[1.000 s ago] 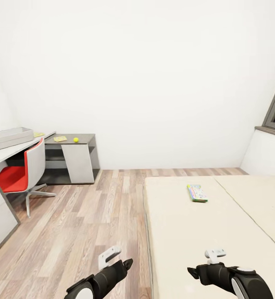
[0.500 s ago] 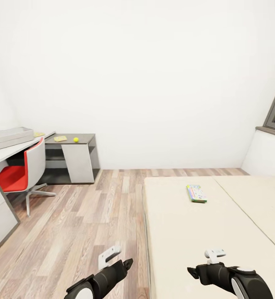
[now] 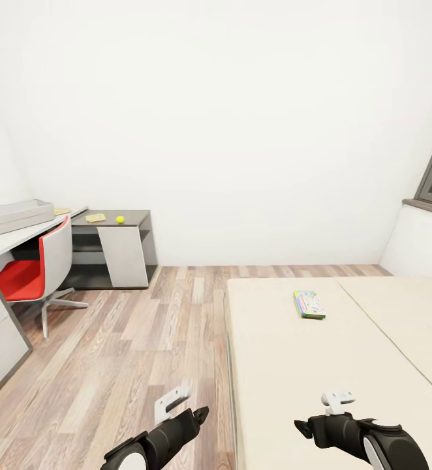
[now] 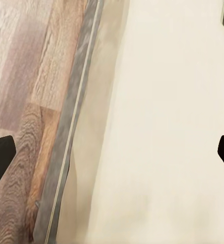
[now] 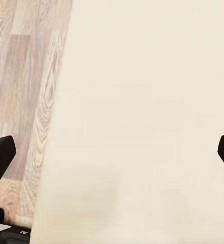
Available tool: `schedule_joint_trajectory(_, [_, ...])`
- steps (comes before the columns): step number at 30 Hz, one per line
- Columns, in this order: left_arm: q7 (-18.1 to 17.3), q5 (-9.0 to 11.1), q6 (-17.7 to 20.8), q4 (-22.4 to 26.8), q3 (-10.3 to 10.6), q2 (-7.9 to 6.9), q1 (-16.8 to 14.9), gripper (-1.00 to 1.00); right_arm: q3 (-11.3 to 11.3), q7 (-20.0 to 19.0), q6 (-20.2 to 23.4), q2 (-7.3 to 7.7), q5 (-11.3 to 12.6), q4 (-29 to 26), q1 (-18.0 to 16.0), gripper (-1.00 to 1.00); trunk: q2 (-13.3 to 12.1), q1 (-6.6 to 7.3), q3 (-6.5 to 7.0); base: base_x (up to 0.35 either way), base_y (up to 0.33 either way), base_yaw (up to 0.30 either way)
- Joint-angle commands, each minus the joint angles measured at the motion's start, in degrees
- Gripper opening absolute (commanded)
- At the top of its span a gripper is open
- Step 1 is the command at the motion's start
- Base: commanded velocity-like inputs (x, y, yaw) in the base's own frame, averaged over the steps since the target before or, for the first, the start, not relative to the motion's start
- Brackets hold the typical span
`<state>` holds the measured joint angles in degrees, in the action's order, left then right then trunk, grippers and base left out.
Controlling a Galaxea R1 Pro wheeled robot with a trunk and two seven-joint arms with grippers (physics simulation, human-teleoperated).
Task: Put all the toys in the child's room - the three board games (two on the bed and one on the table), the two jigsaw puzzles on the table, and the tennis ball on the table - inside the toy box on the table in the child's room.
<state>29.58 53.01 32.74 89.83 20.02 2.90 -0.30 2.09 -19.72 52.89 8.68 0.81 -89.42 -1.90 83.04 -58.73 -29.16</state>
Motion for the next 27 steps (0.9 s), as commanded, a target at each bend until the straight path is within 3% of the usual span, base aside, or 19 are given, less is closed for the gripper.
schedule_joint_trajectory(1, [0.6,0.6,0.0,0.1,0.0,0.01,0.0,1.0,0.0,-0.1,0.3,0.01,0.1,0.0,0.0,1.0,0.0,0.0,-0.06,0.0,-0.002,0.004])
schedule_joint_trajectory(12, [0.7,0.6,0.0,0.1,0.0,0.05,0.0,1.0,0.0,-0.1,0.2,-0.04,0.1,-0.1,0.0,1.0,0.0,0.0,-0.06,0.0,-0.049,0.002])
schedule_joint_trajectory(27, [0.7,0.5,0.0,0.1,0.1,0.09,-0.1,1.0,0.1,-0.1,0.2,0.08,0.1,-0.1,0.0,1.0,0.0,0.0,-0.06,0.0,-0.226,0.0])
